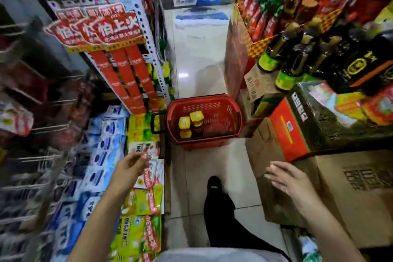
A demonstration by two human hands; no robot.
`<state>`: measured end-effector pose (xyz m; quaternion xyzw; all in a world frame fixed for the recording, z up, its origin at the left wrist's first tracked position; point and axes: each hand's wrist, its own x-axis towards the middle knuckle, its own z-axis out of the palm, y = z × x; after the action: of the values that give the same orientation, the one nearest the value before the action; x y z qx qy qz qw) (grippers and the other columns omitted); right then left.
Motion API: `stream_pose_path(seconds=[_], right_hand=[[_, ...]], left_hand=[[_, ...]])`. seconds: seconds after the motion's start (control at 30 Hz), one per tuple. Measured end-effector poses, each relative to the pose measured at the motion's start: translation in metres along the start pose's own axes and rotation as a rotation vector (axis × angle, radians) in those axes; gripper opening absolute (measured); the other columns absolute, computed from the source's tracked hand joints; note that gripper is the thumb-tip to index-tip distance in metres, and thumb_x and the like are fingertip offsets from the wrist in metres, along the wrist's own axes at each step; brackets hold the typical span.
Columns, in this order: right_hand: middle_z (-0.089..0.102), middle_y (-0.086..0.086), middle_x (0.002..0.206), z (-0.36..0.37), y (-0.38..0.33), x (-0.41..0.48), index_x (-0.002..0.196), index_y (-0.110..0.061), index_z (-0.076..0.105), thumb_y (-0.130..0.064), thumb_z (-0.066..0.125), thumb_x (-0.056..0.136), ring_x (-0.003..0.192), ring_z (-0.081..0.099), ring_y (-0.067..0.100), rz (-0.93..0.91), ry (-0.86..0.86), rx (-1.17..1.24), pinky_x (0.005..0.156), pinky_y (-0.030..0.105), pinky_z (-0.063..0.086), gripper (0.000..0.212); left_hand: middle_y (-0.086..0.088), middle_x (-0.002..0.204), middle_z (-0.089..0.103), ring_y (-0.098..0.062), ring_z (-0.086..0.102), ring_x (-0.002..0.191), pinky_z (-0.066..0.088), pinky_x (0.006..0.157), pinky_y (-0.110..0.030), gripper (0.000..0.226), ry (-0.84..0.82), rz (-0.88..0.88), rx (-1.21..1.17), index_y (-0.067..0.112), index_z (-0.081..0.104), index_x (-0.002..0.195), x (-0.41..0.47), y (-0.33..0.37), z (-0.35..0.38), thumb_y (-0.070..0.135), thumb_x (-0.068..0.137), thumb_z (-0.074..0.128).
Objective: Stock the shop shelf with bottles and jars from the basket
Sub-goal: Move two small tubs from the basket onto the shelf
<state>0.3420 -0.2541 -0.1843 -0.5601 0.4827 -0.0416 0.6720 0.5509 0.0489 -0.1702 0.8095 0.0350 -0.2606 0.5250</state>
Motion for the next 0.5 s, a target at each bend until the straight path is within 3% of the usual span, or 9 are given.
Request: stream_pose_path(seconds=[0.17,0.27,0.33,0.43,0.5], right_hand=[[0.062,0.030,0.110,0.037,-0.032,0.116,0.102,-0.003,0.059,-0.007,0.057,0.087,0.085,0.061,0.032,0.081,-0.025,-0.058,0.068,0.025,0.046,0.016],[0.064,0.013,0.090,0.072,-0.047,0.192,0.106,-0.002,0.060,-0.008,0.059,0.086,0.072,0.061,0.016,0.177,-0.073,-0.127,0.064,0.022,0.047,0.021],[0.061,0.007,0.088,0.100,-0.057,0.234,0.099,-0.009,0.059,-0.009,0.057,0.088,0.070,0.061,0.011,0.215,-0.127,-0.186,0.060,0.017,0.046,0.011],[0.060,0.005,0.089,0.141,-0.068,0.299,0.093,-0.014,0.056,-0.011,0.059,0.087,0.078,0.060,0.017,0.243,-0.193,-0.256,0.065,0.022,0.044,0.008],[0.061,0.001,0.084,0.166,-0.063,0.340,0.093,-0.012,0.057,-0.011,0.063,0.084,0.078,0.059,0.016,0.247,-0.223,-0.312,0.060,0.015,0.046,0.011]], left_hand=[[-0.014,0.110,0.061,-0.020,0.061,0.087,0.046,0.069,-0.024,0.020,-0.015,-0.030,0.058,0.008,0.054,0.110,0.109,0.030,0.031,0.016,0.092,0.051],[-0.011,0.117,0.059,-0.026,0.061,0.100,0.048,0.088,-0.039,0.046,0.011,-0.076,0.080,0.017,0.041,0.127,0.182,0.045,0.054,0.034,0.088,0.057],[-0.006,0.117,0.058,-0.026,0.060,0.104,0.043,0.098,-0.050,0.056,-0.004,-0.113,0.154,0.024,0.035,0.130,0.227,0.049,0.071,0.043,0.082,0.058],[-0.006,0.116,0.051,-0.022,0.055,0.098,0.044,0.090,-0.039,0.052,-0.065,-0.171,0.159,0.012,0.030,0.135,0.291,0.050,0.105,0.021,0.090,0.054],[-0.005,0.112,0.049,-0.019,0.055,0.092,0.041,0.083,-0.033,0.048,-0.071,-0.187,0.148,0.008,0.033,0.133,0.331,0.037,0.126,0.015,0.090,0.053]])
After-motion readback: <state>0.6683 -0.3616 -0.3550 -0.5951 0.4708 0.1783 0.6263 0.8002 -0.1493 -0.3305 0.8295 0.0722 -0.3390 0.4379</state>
